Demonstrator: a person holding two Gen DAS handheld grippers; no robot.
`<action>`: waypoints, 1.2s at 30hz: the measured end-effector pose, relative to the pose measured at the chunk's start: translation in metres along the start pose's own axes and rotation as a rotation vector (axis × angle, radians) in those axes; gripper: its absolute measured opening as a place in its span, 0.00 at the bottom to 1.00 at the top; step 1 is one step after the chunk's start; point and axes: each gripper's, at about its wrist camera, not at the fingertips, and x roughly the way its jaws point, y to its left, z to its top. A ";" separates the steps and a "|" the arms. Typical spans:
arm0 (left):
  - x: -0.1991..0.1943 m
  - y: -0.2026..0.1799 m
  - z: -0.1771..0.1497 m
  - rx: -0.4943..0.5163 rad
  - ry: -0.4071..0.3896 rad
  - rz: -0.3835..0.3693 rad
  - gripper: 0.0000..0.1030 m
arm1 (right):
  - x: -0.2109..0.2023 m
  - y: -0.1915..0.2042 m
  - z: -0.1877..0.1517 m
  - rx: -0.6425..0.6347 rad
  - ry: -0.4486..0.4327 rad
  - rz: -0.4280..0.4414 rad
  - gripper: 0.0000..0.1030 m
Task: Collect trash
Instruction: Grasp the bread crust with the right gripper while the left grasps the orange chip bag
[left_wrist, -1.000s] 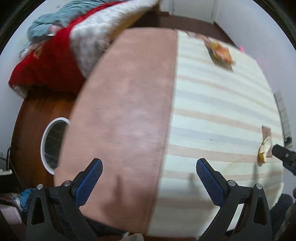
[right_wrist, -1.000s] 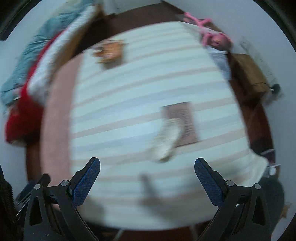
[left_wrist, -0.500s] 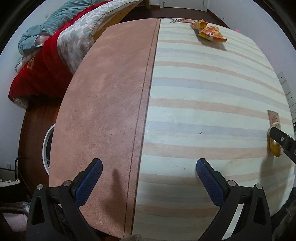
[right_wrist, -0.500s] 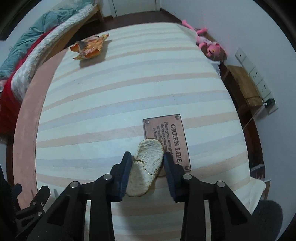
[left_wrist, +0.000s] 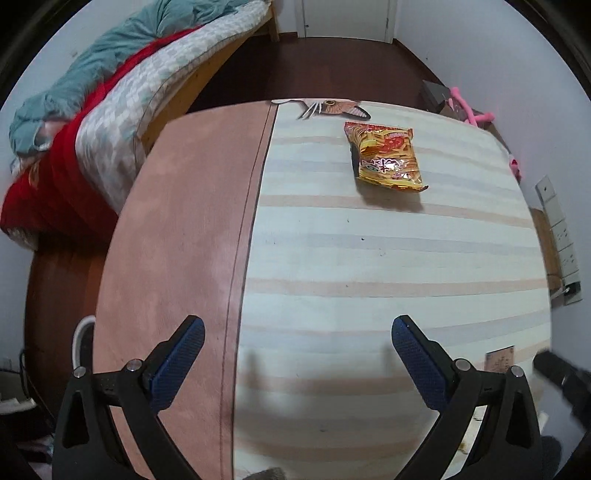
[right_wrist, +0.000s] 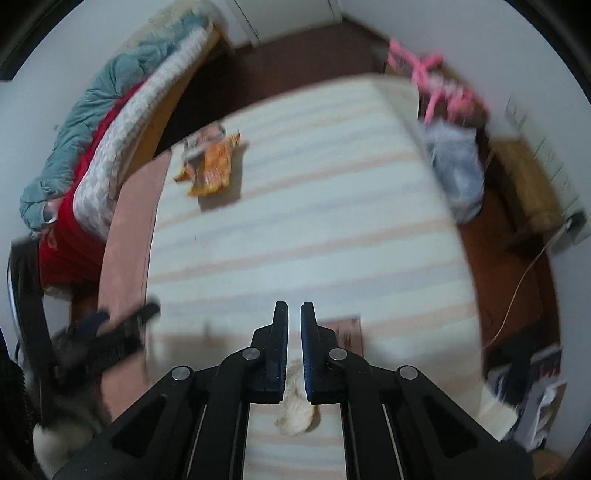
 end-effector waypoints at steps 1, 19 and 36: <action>0.002 0.003 -0.003 0.001 0.005 0.013 1.00 | 0.004 -0.005 -0.003 0.022 0.032 0.021 0.15; 0.004 0.011 -0.055 -0.013 0.051 -0.002 1.00 | 0.045 0.026 -0.067 -0.153 -0.020 -0.178 0.14; 0.024 -0.022 0.113 -0.006 0.006 -0.176 1.00 | 0.031 -0.022 0.080 0.048 -0.074 -0.028 0.05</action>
